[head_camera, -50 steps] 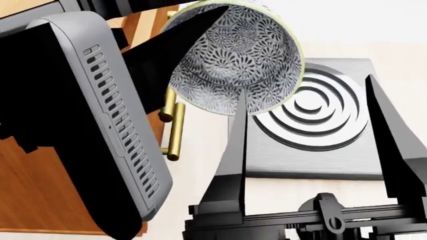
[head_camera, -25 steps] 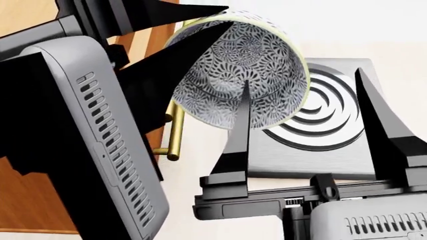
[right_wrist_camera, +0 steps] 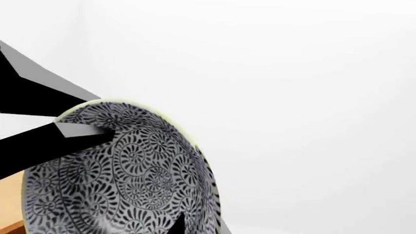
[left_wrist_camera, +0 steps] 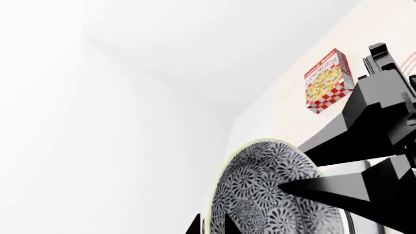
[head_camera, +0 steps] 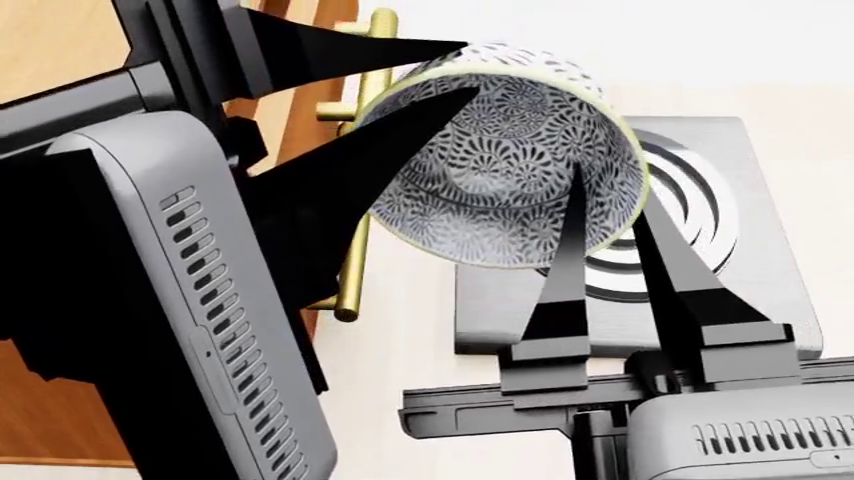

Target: Pick the akita bowl on the wooden cabinet and place it on the plate.

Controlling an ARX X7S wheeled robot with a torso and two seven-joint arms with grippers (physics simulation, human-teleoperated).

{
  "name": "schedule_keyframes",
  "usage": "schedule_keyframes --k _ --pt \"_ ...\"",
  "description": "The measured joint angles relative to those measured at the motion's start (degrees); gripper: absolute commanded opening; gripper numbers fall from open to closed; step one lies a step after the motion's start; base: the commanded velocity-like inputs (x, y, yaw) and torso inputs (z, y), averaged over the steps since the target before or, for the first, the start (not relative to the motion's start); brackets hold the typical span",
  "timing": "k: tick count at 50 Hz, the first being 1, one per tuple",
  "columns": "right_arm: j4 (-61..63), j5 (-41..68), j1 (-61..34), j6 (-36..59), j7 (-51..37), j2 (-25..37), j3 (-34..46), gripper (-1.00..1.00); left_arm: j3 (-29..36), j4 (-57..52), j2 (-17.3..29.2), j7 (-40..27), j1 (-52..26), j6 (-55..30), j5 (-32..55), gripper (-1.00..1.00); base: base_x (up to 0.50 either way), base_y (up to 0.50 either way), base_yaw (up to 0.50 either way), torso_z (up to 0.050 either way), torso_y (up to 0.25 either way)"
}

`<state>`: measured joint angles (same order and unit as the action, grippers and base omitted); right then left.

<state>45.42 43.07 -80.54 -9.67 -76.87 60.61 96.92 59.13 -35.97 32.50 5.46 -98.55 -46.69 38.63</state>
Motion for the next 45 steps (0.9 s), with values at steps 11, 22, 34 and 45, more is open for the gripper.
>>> schedule_keyframes --k 11,22,34,45 --pt "-0.42 2.62 -0.22 1.02 -1.53 -0.23 -0.91 -1.00 0.40 0.25 -0.04 0.01 0.44 -0.21 0.57 -1.00 0.00 0.00 0.00 0.000 0.001" --pt "-0.44 7.29 -1.30 5.77 -6.69 0.05 -1.50 -1.00 0.29 1.01 0.12 -1.58 0.14 -1.26 -0.81 1.00 0.00 0.00 0.00 0.000 0.000" --pt "0.29 9.71 -1.42 9.92 -9.77 0.22 -2.29 -1.00 0.20 1.09 0.56 -2.31 -0.09 -1.85 -1.64 1.00 0.00 0.00 0.00 0.000 0.001" --pt "0.15 10.51 0.23 9.35 -10.73 2.14 -3.57 -1.00 0.06 1.02 0.67 -2.68 -0.20 -2.09 -1.84 1.00 0.00 0.00 0.00 0.000 0.000"
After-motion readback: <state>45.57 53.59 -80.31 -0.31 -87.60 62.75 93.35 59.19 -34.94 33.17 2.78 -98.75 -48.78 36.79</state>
